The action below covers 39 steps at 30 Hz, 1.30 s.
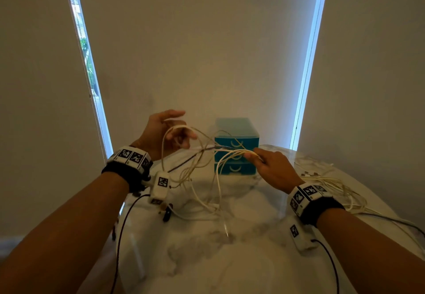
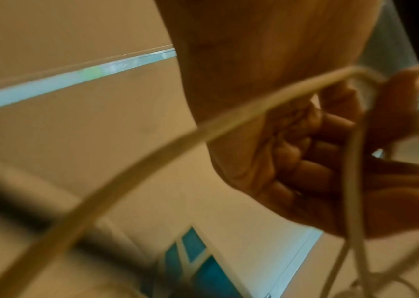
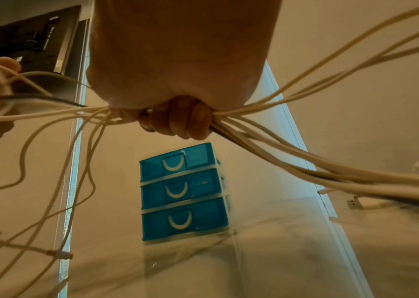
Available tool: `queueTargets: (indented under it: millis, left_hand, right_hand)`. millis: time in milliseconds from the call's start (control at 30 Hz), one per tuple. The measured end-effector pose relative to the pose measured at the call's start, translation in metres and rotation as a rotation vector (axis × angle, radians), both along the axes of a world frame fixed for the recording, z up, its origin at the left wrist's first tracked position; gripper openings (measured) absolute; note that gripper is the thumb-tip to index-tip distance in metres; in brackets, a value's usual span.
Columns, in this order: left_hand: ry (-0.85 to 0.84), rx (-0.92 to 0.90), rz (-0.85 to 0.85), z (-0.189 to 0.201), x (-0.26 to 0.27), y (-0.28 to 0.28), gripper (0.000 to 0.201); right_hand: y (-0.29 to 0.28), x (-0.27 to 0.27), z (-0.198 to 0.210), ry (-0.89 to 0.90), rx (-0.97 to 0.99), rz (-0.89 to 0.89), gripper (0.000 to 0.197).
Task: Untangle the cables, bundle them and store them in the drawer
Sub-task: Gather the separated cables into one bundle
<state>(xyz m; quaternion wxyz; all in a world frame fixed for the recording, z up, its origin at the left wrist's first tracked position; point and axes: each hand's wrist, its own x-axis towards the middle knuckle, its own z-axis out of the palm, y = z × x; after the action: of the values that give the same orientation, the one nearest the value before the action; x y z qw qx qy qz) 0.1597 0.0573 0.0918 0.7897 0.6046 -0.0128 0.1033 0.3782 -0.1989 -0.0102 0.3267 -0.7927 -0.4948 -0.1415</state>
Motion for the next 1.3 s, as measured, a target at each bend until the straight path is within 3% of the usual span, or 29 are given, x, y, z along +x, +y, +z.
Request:
queueTargets:
  millis: [100,167,267,367,433,533,633,667,733,767,833,900,933,1000,1033,1067,1133,1200,1300]
  left_hand:
    - [0.242,0.574,-0.03,0.003,-0.004,-0.011,0.062]
    - [0.276,0.877,0.105,0.011,-0.006,-0.018,0.063]
    - [0.24,0.938,0.351,0.019,-0.005,-0.008,0.053]
    - [0.158,0.844,0.42,0.01,-0.005,0.007,0.051]
    - [0.064,0.914,0.468,-0.003,-0.004,0.013,0.038]
    - [0.056,1.15,0.471,-0.014,0.003,0.017,0.011]
    - [0.184,1.626,0.467,-0.014,0.007,0.023,0.016]
    - [0.172,1.656,0.48,-0.013,0.009,0.026,0.017]
    - [0.106,1.488,0.575,-0.01,0.013,0.032,0.013]
    - [0.068,1.298,0.667,-0.009,0.016,0.034,0.011]
    - [0.016,0.654,0.78,-0.01,0.019,0.038,0.018]
    - [-0.102,0.023,0.69,-0.013,0.015,0.033,0.03]
    - [-0.167,-0.164,0.631,-0.014,0.013,0.03,0.034]
    - [-0.226,-0.269,0.549,-0.017,0.014,0.026,0.039]
    - [-0.19,-0.168,0.549,-0.017,0.016,0.024,0.045]
    - [-0.107,0.059,0.575,-0.016,0.018,0.023,0.054]
    - [0.152,0.756,0.623,-0.016,0.019,0.025,0.07]
    - [0.366,1.314,0.462,-0.016,0.017,0.023,0.079]
    - [0.597,1.585,0.195,-0.017,0.015,0.017,0.075]
  right_hand:
    - [0.0,0.002,0.003,-0.041,-0.021,-0.012,0.058]
    - [0.0,0.003,0.001,-0.043,-0.023,-0.027,0.06]
    - [0.002,0.003,-0.008,-0.029,-0.039,-0.039,0.058]
    - [0.002,0.0,-0.012,-0.013,-0.048,-0.026,0.059]
    - [0.003,-0.002,-0.012,-0.013,-0.055,-0.028,0.06]
    - [0.003,0.0,-0.014,-0.007,-0.057,-0.039,0.066]
    - [0.001,0.005,-0.019,-0.003,-0.061,-0.059,0.075]
    - [0.0,0.007,-0.021,-0.003,-0.067,-0.064,0.078]
    - [-0.002,0.006,-0.024,0.009,-0.101,-0.069,0.082]
    - [-0.002,0.004,-0.026,0.015,-0.127,-0.066,0.083]
    - [-0.001,0.0,-0.028,0.029,-0.18,-0.061,0.078]
    - [0.002,-0.002,-0.026,0.06,-0.185,-0.055,0.071]
    - [0.004,-0.003,-0.024,0.081,-0.178,-0.051,0.067]
    - [0.007,-0.002,-0.022,0.11,-0.184,-0.053,0.061]
    - [0.007,-0.001,-0.02,0.116,-0.191,-0.062,0.061]
    - [0.007,0.002,-0.02,0.119,-0.189,-0.077,0.062]
    - [0.004,0.006,-0.018,0.127,-0.175,-0.12,0.066]
    - [0.002,0.009,-0.016,0.127,-0.163,-0.157,0.063]
    - [0.004,0.006,-0.015,0.125,-0.165,-0.174,0.062]
